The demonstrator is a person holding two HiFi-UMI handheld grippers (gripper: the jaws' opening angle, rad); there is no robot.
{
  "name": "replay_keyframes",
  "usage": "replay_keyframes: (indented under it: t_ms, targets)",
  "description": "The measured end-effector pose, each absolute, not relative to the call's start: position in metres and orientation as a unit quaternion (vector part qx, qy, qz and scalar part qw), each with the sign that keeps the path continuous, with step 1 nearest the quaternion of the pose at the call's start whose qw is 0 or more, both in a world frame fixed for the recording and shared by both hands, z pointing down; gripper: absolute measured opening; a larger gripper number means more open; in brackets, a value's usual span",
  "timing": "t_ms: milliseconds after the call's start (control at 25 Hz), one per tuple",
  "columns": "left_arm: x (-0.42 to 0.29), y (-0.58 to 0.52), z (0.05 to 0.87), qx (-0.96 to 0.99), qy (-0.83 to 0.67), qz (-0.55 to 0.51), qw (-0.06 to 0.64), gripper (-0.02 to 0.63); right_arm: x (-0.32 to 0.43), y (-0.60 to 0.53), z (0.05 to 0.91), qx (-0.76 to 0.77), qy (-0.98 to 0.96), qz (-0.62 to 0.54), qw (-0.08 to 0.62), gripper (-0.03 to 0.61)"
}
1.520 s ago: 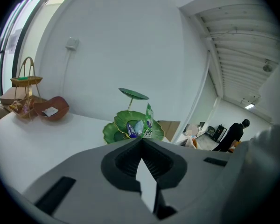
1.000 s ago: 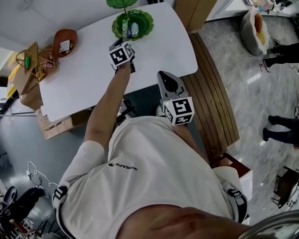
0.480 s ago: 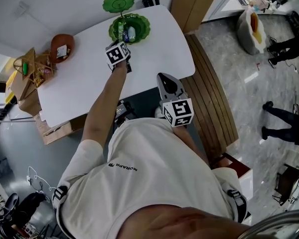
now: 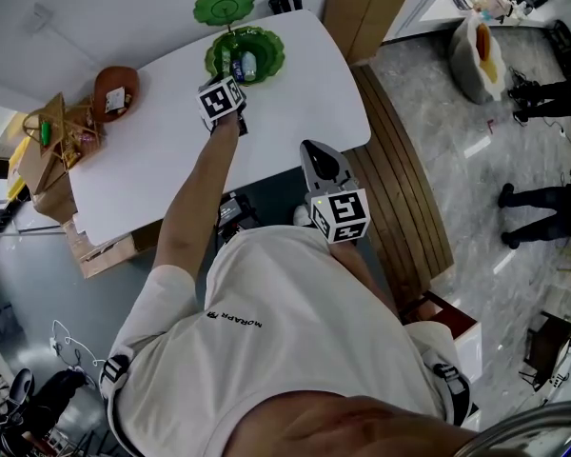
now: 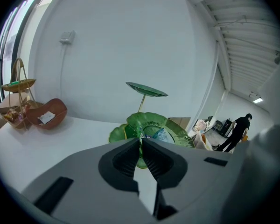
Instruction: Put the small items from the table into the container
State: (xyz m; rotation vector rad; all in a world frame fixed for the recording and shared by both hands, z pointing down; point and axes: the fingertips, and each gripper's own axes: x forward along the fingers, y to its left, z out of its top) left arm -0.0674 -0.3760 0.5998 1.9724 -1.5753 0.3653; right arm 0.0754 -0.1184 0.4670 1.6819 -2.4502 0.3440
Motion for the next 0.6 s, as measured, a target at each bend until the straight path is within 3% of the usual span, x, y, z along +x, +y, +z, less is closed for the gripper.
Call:
replay_keyframes:
  t_ms: [600]
  targets:
    - [-0.064,-0.364,0.575,0.763,-0.582,0.148,0.238,0.055,0.069,-0.116,0.463,0.553,-0.823,0.109,0.071,0.006]
